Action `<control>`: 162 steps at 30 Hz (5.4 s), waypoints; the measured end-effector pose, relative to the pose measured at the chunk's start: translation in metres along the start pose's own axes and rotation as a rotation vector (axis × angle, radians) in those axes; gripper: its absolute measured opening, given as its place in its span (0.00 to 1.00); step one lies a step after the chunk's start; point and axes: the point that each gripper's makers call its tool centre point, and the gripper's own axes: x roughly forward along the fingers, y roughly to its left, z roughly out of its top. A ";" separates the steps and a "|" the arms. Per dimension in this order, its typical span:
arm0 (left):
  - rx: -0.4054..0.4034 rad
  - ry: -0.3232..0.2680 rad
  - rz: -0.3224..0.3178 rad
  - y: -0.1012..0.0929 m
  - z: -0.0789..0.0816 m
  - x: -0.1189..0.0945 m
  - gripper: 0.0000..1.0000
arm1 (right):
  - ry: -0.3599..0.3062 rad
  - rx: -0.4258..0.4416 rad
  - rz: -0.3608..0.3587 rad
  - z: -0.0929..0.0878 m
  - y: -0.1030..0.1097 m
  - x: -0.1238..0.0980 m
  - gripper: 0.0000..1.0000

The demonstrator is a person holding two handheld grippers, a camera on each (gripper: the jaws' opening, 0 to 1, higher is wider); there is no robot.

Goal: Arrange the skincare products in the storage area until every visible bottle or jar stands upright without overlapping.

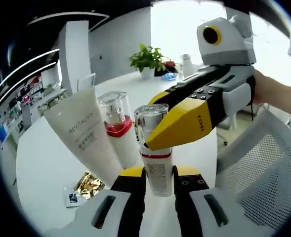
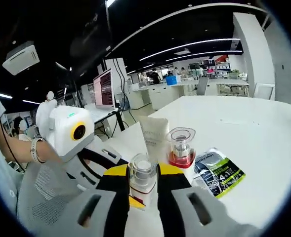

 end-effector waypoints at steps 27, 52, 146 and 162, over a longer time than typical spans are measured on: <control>-0.045 -0.059 -0.022 0.001 -0.027 0.034 0.17 | 0.124 -0.092 -0.058 -0.039 -0.021 0.013 0.21; 0.014 -0.055 0.039 0.016 -0.026 0.026 0.23 | 0.166 -0.092 -0.041 -0.048 -0.021 0.002 0.29; -0.110 0.053 0.103 0.024 -0.033 -0.005 0.19 | 0.266 -0.147 -0.026 -0.055 -0.028 -0.004 0.30; -0.043 0.046 0.148 0.026 -0.018 -0.052 0.45 | 0.233 -0.244 -0.127 -0.016 -0.026 -0.029 0.49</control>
